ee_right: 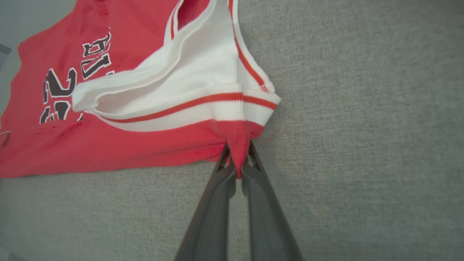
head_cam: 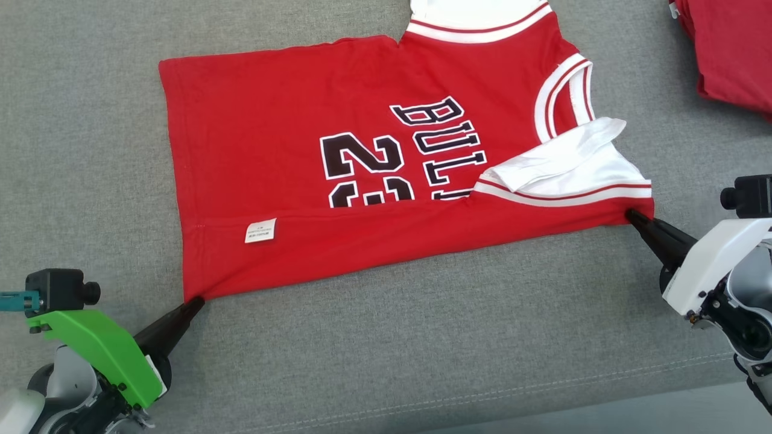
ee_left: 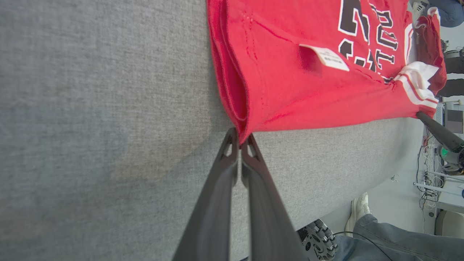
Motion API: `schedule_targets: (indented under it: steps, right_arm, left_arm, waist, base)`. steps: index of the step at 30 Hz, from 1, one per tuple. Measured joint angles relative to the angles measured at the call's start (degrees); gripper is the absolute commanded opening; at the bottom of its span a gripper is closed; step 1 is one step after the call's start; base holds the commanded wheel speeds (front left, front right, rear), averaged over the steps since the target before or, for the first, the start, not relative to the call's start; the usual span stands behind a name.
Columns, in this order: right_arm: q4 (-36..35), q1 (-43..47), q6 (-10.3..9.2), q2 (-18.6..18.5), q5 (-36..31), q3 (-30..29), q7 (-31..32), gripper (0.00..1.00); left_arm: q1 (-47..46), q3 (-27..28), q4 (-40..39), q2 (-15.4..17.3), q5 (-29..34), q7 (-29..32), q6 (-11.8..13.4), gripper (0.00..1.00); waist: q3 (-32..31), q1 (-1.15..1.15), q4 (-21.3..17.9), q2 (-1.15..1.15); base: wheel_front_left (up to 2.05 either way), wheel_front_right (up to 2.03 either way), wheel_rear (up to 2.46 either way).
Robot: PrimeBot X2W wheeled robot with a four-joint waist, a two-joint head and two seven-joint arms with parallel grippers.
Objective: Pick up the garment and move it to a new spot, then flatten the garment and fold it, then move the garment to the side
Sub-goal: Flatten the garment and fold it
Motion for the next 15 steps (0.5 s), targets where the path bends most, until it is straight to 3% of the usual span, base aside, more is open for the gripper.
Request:
schedule_targets:
  steps: [15]
  right_arm:
    - [-4.55, 8.63, -1.05, -1.33, 3.66, -1.68, 2.03, 0.0]
  left_arm:
    - [7.08, 1.44, -4.09, 1.94, -1.4, -0.08, 0.0, 0.0]
  waist:
    - [-1.33, 0.0, -0.58, 0.0]
  base:
    - [0.0, 0.0, 0.0]
